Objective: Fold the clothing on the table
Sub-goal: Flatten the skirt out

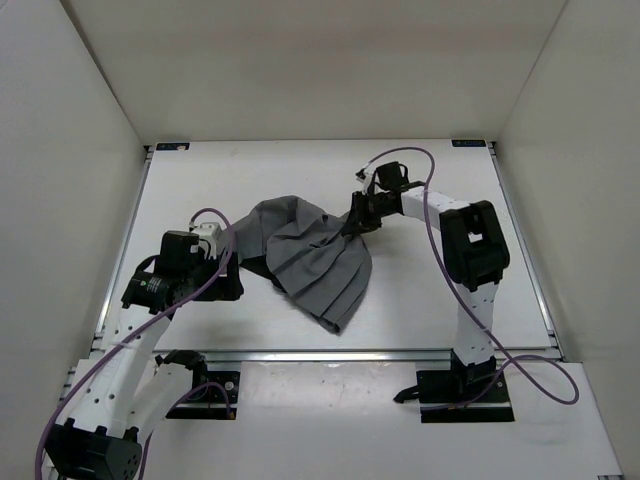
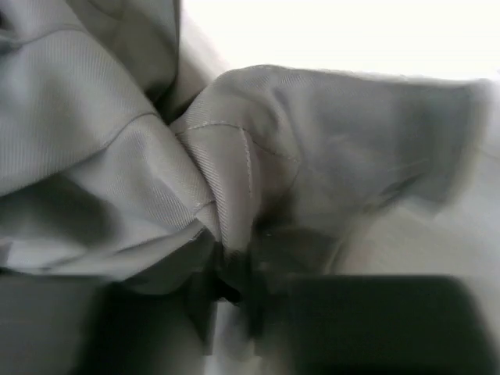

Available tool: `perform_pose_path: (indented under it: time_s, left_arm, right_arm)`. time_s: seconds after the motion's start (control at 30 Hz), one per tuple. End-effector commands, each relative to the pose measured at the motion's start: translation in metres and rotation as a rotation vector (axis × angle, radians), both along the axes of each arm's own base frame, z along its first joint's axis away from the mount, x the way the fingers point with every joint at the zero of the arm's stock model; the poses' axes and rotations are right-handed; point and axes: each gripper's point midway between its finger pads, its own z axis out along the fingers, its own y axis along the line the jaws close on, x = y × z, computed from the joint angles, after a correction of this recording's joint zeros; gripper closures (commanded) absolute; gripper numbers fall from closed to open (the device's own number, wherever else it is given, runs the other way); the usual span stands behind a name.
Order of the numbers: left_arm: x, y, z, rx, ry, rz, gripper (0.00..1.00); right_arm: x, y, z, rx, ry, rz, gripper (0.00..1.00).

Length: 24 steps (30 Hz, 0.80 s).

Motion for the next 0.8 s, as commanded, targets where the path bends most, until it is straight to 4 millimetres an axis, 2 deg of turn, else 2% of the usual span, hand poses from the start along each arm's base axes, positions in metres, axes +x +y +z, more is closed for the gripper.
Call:
perform_pose_path:
  time_s: [0.0, 0.07, 0.1, 0.13, 0.17, 0.2, 0.23, 0.27, 0.3, 0.33, 0.4, 0.5, 0.57, 0.6, 0.63, 0.67, 0.7, 0.73, 0.77]
  left_arm:
    - [0.002, 0.001, 0.003, -0.006, -0.022, 0.008, 0.01]
    - [0.001, 0.0, 0.003, -0.009, -0.021, 0.005, 0.01]
    - [0.0, 0.0, 0.0, -0.008, -0.016, 0.001, 0.02]
    - [0.001, -0.001, 0.004, -0.011, -0.024, -0.002, 0.02]
    - [0.002, 0.0, 0.004, -0.007, -0.032, 0.001, 0.01]
    - [0.001, 0.0, 0.004, -0.009, -0.028, 0.002, 0.02]
    - [0.001, -0.001, 0.005, -0.011, -0.033, 0.001, 0.01]
    - [0.001, 0.0, 0.005, -0.012, -0.033, 0.007, 0.02]
    - [0.001, -0.001, 0.006, -0.013, -0.036, 0.005, 0.01]
    - [0.0, 0.001, 0.004, -0.006, -0.03, 0.007, 0.01]
    - [0.001, 0.0, 0.007, -0.011, -0.041, 0.01, 0.02]
    - [0.001, 0.001, 0.006, -0.009, -0.041, 0.01, 0.01]
    - [0.001, 0.0, 0.008, -0.01, -0.047, 0.009, 0.01]
    - [0.001, 0.0, 0.007, -0.013, -0.046, 0.008, 0.01]
    - [0.001, 0.0, 0.008, -0.01, -0.049, 0.005, 0.01]
    - [0.001, 0.0, 0.008, -0.014, -0.047, 0.013, 0.01]
    - [0.001, 0.002, 0.008, -0.009, -0.049, 0.017, 0.01]
    - [0.002, 0.002, 0.007, -0.009, -0.049, 0.018, 0.01]
    - [0.001, 0.001, 0.007, -0.013, -0.046, 0.013, 0.01]
  right_arm:
    - [0.024, 0.023, 0.058, 0.122, -0.118, 0.074, 1.0]
    - [0.047, 0.014, 0.086, 0.06, -0.209, 0.039, 1.0]
    - [0.069, 0.003, 0.117, -0.014, -0.304, -0.015, 1.0]
    - [0.081, -0.002, 0.153, -0.052, -0.393, -0.025, 1.0]
    - [0.092, -0.009, 0.17, -0.118, -0.457, -0.068, 1.0]
    - [0.098, -0.013, 0.214, -0.175, -0.575, -0.092, 1.0]
    - [0.097, -0.008, 0.253, -0.198, -0.682, -0.092, 1.0]
    - [0.095, -0.013, 0.276, -0.251, -0.757, -0.108, 1.0]
    - [0.084, -0.008, 0.314, -0.279, -0.864, -0.122, 1.0]
    - [0.072, 0.01, 0.327, -0.292, -0.938, -0.079, 1.0]
    - [0.045, 0.024, 0.354, -0.311, -1.051, -0.067, 1.0]
    - [0.017, 0.052, 0.34, -0.231, -1.064, 0.055, 1.0]
    - [0.007, 0.06, 0.3, -0.21, -0.968, 0.121, 1.0]
    - [-0.004, 0.071, 0.284, -0.189, -0.918, 0.161, 1.0]
    - [-0.014, 0.076, 0.259, -0.196, -0.863, 0.21, 1.0]
    - [-0.035, 0.088, 0.23, -0.197, -0.793, 0.271, 1.0]
    - [-0.053, 0.096, 0.219, -0.17, -0.756, 0.315, 1.0]
    - [-0.089, 0.109, 0.185, -0.146, -0.671, 0.422, 1.0]
    - [-0.115, 0.111, 0.146, -0.156, -0.579, 0.477, 0.96]
